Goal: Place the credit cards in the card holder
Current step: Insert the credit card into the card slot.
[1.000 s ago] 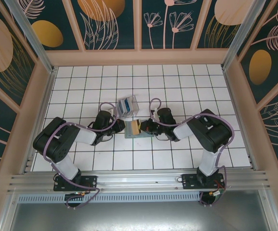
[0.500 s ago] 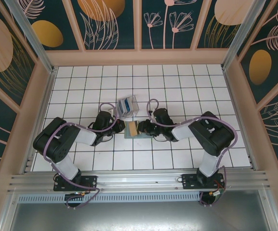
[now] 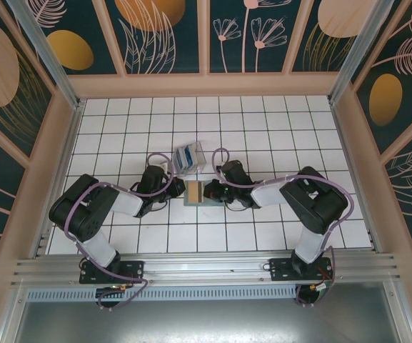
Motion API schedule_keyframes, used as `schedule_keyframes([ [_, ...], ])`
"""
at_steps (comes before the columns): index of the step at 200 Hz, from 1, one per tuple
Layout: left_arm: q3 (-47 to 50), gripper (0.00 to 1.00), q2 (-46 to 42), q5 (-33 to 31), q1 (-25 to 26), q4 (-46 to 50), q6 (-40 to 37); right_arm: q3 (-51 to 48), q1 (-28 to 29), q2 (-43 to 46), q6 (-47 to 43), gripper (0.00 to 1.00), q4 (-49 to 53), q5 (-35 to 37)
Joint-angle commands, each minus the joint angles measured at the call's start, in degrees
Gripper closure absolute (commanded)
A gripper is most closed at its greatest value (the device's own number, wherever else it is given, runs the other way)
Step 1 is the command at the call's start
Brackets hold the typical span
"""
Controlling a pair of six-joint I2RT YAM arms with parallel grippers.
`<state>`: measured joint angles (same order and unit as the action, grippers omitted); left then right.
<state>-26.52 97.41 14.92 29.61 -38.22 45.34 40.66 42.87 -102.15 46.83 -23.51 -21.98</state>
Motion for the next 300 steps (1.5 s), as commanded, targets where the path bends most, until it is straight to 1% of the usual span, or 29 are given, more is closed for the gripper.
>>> schedule_keyframes([
  [1,2.85,0.91,2.17,2.85,1.31,7.92,1.58,2.50,1.26,-2.21,0.13,1.00,0.49,-1.13],
  [40,3.32,0.91,2.34,2.80,1.33,7.06,2.07,4.10,1.95,-2.55,-0.33,0.98,1.30,-1.43],
  [67,3.41,0.90,1.92,2.14,1.24,7.54,1.62,3.59,1.95,0.06,-2.27,0.96,3.87,0.53],
  [82,3.02,0.87,1.36,1.31,1.27,8.83,1.19,3.38,1.95,2.44,-3.87,0.94,6.43,2.38],
  [91,3.05,0.85,1.17,0.71,1.30,9.50,0.90,2.96,1.95,4.07,-4.81,0.91,8.06,3.78],
  [105,2.95,0.83,-1.08,-0.76,1.25,10.94,0.23,2.26,1.95,6.77,-6.36,0.82,10.95,6.38],
  [118,2.65,0.83,-1.98,-1.60,1.25,12.37,-0.21,1.89,2.00,8.97,-7.74,0.76,14.49,8.85],
  [145,2.61,0.83,-2.83,-2.11,1.23,12.61,-0.74,0.54,1.95,11.54,-7.51,0.62,19.03,12.49],
  [166,2.53,0.82,-2.31,-2.06,1.26,12.39,-0.52,-0.33,1.95,11.64,-6.19,0.56,20.42,13.72],
  [179,2.69,0.83,-2.22,-1.27,1.25,11.72,-0.28,-0.79,1.97,11.63,-5.28,0.54,20.89,14.46],
  [210,2.31,0.83,-2.00,-1.67,1.27,12.34,-0.95,-0.92,1.95,10.15,-4.61,0.52,20.48,14.42],
  [250,2.26,0.83,-1.87,-1.39,1.23,12.11,-0.87,0.39,1.97,7.00,-3.88,0.52,19.07,11.90],
  [300,2.88,0.83,-2.43,-0.23,1.32,11.65,-0.25,2.43,2.11,8.77,-6.32,0.51,22.44,13.46],
])
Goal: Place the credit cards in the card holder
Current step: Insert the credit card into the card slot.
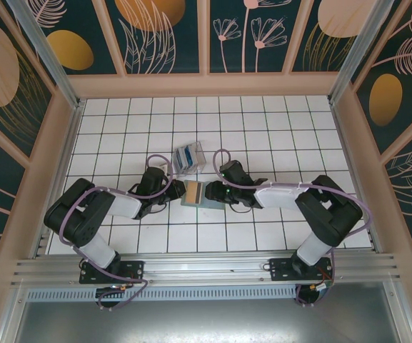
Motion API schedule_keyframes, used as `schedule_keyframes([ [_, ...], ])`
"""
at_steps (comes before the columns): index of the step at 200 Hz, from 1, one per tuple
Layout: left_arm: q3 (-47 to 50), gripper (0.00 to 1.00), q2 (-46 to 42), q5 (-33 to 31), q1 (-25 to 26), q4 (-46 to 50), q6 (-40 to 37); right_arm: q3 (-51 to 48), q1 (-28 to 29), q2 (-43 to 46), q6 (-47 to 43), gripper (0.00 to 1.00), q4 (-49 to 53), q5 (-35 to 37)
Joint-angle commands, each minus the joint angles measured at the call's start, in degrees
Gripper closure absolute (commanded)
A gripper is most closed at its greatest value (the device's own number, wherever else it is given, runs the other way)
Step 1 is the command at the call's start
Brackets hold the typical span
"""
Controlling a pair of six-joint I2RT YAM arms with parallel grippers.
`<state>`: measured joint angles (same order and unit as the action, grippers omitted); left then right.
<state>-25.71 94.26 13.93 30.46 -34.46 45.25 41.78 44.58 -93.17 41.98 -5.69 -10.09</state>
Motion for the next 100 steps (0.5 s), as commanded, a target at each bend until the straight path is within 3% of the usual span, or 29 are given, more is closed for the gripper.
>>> schedule_keyframes([
  [1,2.11,0.82,0.69,0.79,0.47,7.90,-0.16,1.30,0.41,-0.15,-1.55,0.51,4.72,1.66],
  [14,2.44,0.81,-0.43,1.41,0.46,7.91,-0.16,1.72,0.34,1.12,-2.28,0.50,5.96,2.88],
  [53,3.63,0.61,-5.46,1.49,0.43,10.52,-0.38,1.29,-0.40,4.46,-4.72,0.48,9.62,6.35],
  [100,4.64,0.53,-8.22,3.21,0.46,13.97,-1.28,1.87,-1.59,5.95,-7.59,0.48,15.99,13.25],
])
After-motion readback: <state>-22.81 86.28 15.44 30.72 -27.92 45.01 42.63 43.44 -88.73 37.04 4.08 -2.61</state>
